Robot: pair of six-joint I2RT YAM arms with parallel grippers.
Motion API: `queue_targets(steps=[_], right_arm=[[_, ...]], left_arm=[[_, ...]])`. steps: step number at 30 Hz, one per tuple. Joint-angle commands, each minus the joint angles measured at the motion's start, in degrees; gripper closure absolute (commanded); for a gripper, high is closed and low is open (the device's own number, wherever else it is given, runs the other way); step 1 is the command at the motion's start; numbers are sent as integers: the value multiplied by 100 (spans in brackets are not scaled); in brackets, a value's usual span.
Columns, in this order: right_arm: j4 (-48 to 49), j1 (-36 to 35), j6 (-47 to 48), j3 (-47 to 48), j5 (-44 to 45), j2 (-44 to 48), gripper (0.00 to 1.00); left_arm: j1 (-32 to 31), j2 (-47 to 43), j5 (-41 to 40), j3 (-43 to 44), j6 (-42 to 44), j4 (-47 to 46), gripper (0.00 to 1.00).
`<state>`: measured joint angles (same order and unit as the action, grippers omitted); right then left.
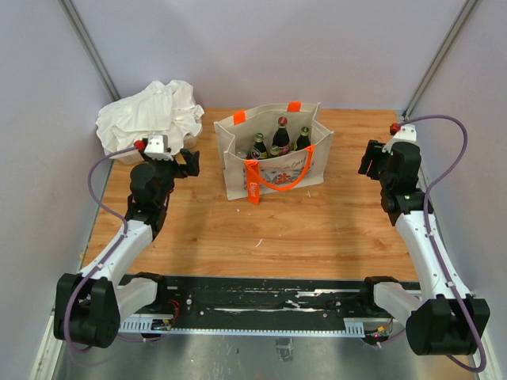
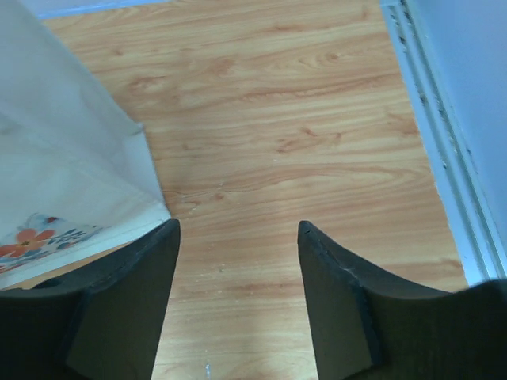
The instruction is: Take the beverage out of the canvas bag
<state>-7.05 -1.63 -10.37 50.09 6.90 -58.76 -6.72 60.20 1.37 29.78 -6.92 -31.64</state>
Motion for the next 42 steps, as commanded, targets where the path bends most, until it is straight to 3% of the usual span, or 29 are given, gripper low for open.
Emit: queue_targets(steps=[1, 5, 6, 7, 8, 17, 30, 42], right_arm=[[263, -227, 204, 303, -756, 127, 42], [188, -577, 540, 614, -1040, 24, 58], [154, -675, 611, 716, -1094, -16, 82], [136, -790, 652, 781, -1084, -45, 97], [145, -889, 677, 844, -1089, -59, 99], [349, -1482, 761, 1189, -1701, -354, 94], [585, -2500, 795, 2113, -2072, -1623, 96], [438, -2852, 820, 1405, -1834, -1797, 99]], left_arm=[[-753, 7, 118, 726, -154, 845, 0], [-1011, 246, 448, 1343, -729, 1230, 0], [-1048, 321, 607, 1505, -807, 1362, 0], [-1096, 384, 708, 1653, -826, 1519, 0], [-1179, 416, 718, 1773, -810, 1661, 0], [-1575, 305, 708, 1968, -700, 1631, 0], [-1924, 1293, 338, 2514, -804, 1699, 0], [-2015, 1817, 102, 2240, -855, 2009, 0]])
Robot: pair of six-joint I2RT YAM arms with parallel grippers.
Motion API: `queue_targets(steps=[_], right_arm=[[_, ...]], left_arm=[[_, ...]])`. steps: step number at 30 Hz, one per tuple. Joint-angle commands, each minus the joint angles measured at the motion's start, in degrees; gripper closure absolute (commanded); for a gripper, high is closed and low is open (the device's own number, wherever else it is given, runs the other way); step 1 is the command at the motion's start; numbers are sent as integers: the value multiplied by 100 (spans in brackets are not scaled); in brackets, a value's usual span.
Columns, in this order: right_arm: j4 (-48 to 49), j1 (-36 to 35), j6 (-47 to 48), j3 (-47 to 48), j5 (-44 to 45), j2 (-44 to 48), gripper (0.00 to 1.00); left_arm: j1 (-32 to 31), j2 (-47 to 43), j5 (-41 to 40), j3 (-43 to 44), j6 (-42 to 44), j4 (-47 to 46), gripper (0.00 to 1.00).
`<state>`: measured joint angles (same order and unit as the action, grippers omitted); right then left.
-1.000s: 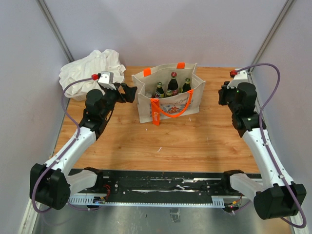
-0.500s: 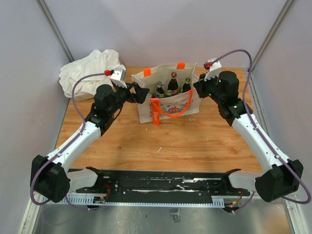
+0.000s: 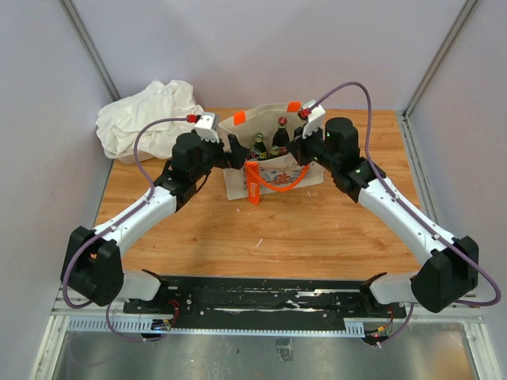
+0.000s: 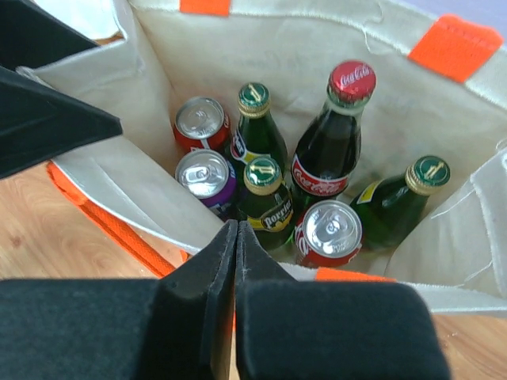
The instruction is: Take the beverage out of the canvas bag
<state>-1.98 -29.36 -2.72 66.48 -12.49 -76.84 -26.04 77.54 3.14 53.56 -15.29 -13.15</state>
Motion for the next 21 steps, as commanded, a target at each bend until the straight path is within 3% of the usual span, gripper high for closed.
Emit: queue_targets(steps=[1, 14, 16, 21], right_arm=[[-107, -78, 48, -311, 133, 49, 99], [-620, -80, -155, -1206, 625, 192, 99], [-654, -76, -175, -1235, 699, 122, 99], [-649, -78, -207, -1298, 848, -145, 99]], left_arm=[[-97, 53, -50, -197, -44, 167, 0], [-392, -371, 142, -1010, -321, 706, 4], [-438, -415, 133, -1103, -344, 813, 9], [-454, -454, 148, -1422, -470, 808, 32]])
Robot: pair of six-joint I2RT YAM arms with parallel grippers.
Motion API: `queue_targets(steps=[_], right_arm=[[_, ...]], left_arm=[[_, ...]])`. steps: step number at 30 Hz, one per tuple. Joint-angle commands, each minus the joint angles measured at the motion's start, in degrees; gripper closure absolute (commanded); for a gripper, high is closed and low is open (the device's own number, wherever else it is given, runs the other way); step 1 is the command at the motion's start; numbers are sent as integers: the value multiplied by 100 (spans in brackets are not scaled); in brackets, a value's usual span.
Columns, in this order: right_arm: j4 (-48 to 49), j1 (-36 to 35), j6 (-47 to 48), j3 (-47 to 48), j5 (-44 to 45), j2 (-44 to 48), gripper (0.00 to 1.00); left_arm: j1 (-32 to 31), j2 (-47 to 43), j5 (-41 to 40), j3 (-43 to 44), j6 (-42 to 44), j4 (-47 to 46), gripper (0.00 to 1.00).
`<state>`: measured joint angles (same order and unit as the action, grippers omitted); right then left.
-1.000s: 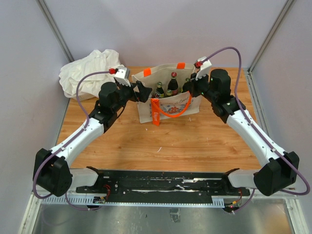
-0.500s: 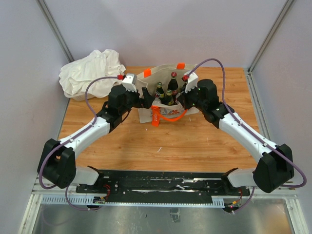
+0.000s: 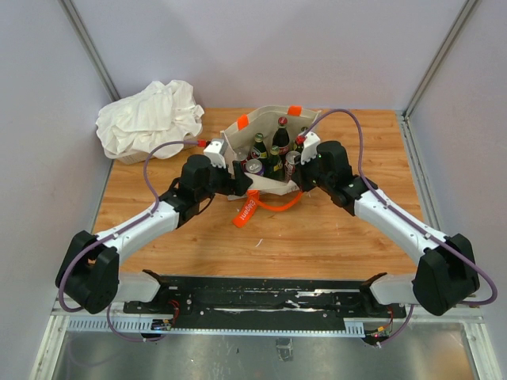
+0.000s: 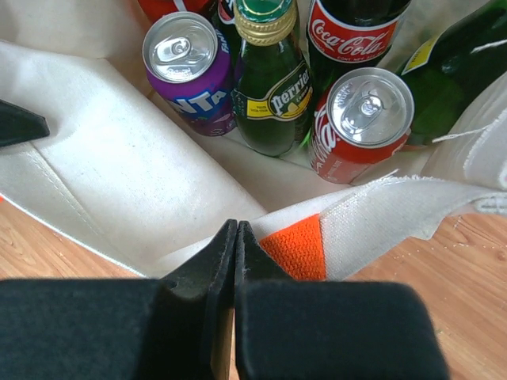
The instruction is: Take the beverage out of the canvas bag
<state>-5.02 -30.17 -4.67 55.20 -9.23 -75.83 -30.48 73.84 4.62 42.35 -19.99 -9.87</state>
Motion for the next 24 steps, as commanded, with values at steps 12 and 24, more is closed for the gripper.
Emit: queue_targets(steps=[12, 24], right_arm=[[-396, 5, -348, -236, 758, -1116, 99], [-699, 11, -265, 341, 1069, -1089, 95]], left_arm=[[-24, 538, -91, -428, -105, 393, 76], [-58, 746, 91, -312, -72, 717, 98]])
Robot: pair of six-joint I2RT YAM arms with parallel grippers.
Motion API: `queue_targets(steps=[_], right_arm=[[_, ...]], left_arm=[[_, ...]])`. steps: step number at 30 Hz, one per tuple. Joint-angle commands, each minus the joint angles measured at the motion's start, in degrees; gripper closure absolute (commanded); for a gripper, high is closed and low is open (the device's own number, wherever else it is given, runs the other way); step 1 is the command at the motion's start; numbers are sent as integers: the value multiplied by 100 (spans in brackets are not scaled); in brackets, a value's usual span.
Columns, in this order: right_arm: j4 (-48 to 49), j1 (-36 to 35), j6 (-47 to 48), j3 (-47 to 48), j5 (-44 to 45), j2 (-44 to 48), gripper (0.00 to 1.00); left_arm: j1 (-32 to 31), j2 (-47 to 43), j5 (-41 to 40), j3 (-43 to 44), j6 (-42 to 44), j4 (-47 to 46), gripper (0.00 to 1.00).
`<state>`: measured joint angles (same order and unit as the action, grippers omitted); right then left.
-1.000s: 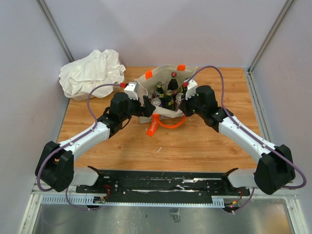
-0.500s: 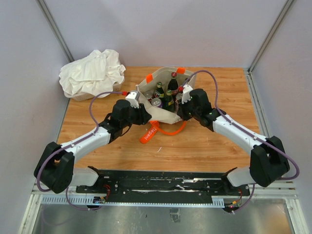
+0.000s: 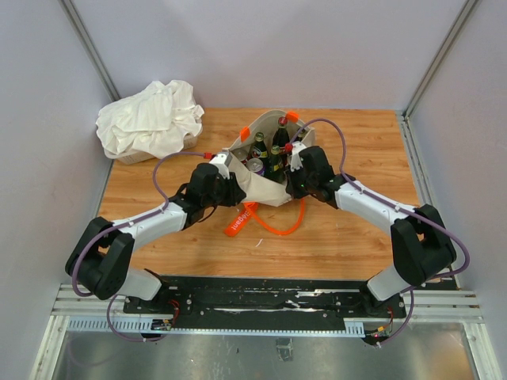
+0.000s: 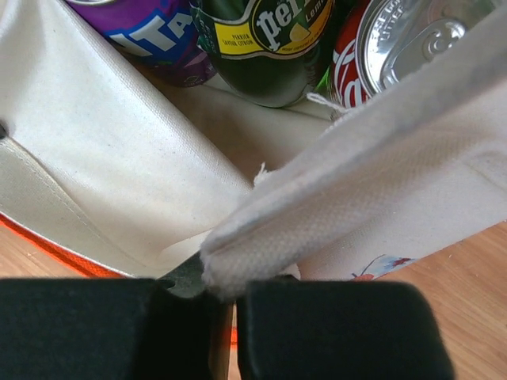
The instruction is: Take the beverage out of the canvas bag
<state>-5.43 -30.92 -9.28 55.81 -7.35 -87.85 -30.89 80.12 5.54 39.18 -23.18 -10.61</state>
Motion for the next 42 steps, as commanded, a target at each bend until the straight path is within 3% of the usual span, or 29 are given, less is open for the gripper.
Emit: queue_targets(steps=[1, 7, 15, 21, 22, 23, 26, 28, 33, 42], right_arm=[[-687, 86, 256, 414, 940, 187, 90], [-718, 103, 646, 1208, 1260, 333, 42], [-701, 294, 933, 1795, 1488, -170, 36], [-559, 367, 1048, 2117, 861, -226, 46], [-562, 363, 1017, 2163, 738, -175, 51], [-560, 359, 969, 2201, 622, -93, 66], [-494, 299, 874, 2175, 438, 184, 82], [-384, 239, 814, 2069, 365, 369, 87], [-46, 202, 745, 2002, 313, 409, 91], [47, 201, 724, 2581, 65, -554, 97]], left_arm=[[-32, 118, -8, 22, 264, 797, 98], [-121, 230, -23, 23, 279, 698, 99], [-236, 414, -59, -43, 245, 526, 100], [-267, 558, -82, 21, 286, 514, 100], [-268, 572, -96, 43, 293, 516, 99], [-277, 583, -106, 64, 297, 523, 99], [-284, 609, -140, 118, 313, 538, 100], [-290, 638, -144, 157, 328, 555, 99], [-304, 739, -132, 249, 412, 618, 99], [-312, 927, -74, 425, 499, 633, 99]])
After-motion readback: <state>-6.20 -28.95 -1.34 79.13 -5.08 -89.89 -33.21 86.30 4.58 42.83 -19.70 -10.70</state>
